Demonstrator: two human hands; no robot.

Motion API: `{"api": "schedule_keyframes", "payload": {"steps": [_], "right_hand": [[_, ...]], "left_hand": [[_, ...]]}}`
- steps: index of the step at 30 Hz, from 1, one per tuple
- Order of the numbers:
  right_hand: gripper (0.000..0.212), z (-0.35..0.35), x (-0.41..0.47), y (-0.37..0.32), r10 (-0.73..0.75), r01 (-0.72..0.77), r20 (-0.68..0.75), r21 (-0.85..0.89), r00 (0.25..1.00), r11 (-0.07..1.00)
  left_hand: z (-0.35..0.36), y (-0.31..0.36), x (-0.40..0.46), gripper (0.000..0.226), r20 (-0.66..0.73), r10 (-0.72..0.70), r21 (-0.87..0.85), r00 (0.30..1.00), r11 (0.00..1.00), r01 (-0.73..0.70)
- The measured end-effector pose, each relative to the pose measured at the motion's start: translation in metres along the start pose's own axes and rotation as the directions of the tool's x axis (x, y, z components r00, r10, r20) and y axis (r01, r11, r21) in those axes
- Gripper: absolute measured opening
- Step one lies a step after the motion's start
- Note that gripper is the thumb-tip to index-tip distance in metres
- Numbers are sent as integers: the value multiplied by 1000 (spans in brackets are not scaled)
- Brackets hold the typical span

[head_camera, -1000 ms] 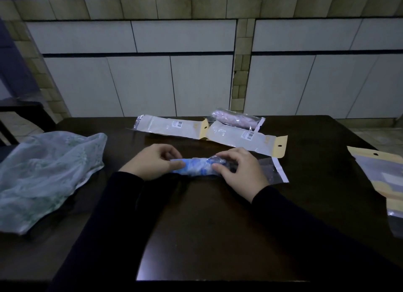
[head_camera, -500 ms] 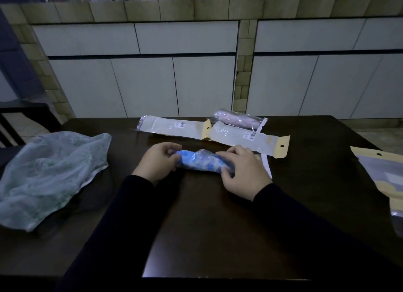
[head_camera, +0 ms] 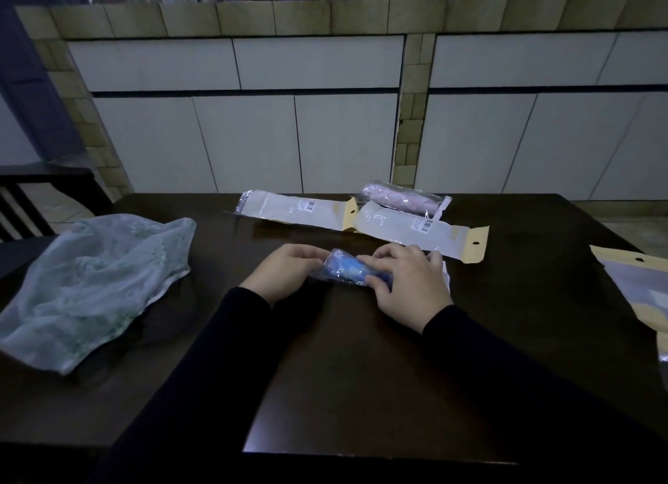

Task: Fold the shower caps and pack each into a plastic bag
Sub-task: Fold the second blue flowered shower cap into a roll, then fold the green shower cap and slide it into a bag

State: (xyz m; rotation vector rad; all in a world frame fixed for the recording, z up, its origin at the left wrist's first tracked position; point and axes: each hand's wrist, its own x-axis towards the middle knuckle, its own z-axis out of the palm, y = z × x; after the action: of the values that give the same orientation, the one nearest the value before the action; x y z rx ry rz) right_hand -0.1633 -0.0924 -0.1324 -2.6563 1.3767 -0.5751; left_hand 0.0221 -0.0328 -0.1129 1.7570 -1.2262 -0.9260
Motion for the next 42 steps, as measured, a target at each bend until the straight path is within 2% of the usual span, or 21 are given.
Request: {"api": "schedule_keyframes", "payload": {"steps": [3,4,5,7,8,9,11,14,21,29,37,40,42], "right_hand": [[41,1,1,0,23,-23,18,27,1000,999],[42,2,2,0,32,-33,19,22,999,999],[43,3,2,0,41,-42,17,17,999,999],[43,5,3,0,55,-55,5,17,998,998],[43,6,4,0,58,-58,-2,18,998,998],[43,7,5,0,57,-57,-11,16,998,998],[43,10,8,-3,50,-50,-28,6,998,999],[42,16,15,-14,19,-19,-49,4,999,1000],[41,31,48,-52,-69,71,-71,20,995,997],[39,50,85,-69,-13,10,-85,-39,996,999],[40,55,93,-72,-47,40,-90,-72,995,997],[45,51,91,-76,-79,70,-135,-75,988,995],[45,47,87,-82,-142,135,-184,-50,973,990]], "left_hand": [[-1,-3,0,19,51,17,10,999,1000,-18],[-1,-6,0,18,8,45,47,999,998,-46],[-3,-10,2,17,-95,89,138,992,988,-75],[-10,-19,3,24,-305,189,453,933,891,-33],[-14,-22,1,33,-353,207,586,913,809,43],[-18,-27,-2,41,-378,184,667,907,734,129],[-27,-37,-5,51,-393,110,724,913,649,234],[-33,-49,-7,52,-396,95,735,913,628,254],[-29,-54,-9,46,-421,145,722,895,650,235],[-28,-54,-9,46,-435,144,716,889,654,244],[-30,-55,-11,44,-430,163,720,888,656,227],[-33,-51,-17,39,-442,261,699,858,699,147],[-35,-46,-25,31,-456,409,695,791,718,29]]}}
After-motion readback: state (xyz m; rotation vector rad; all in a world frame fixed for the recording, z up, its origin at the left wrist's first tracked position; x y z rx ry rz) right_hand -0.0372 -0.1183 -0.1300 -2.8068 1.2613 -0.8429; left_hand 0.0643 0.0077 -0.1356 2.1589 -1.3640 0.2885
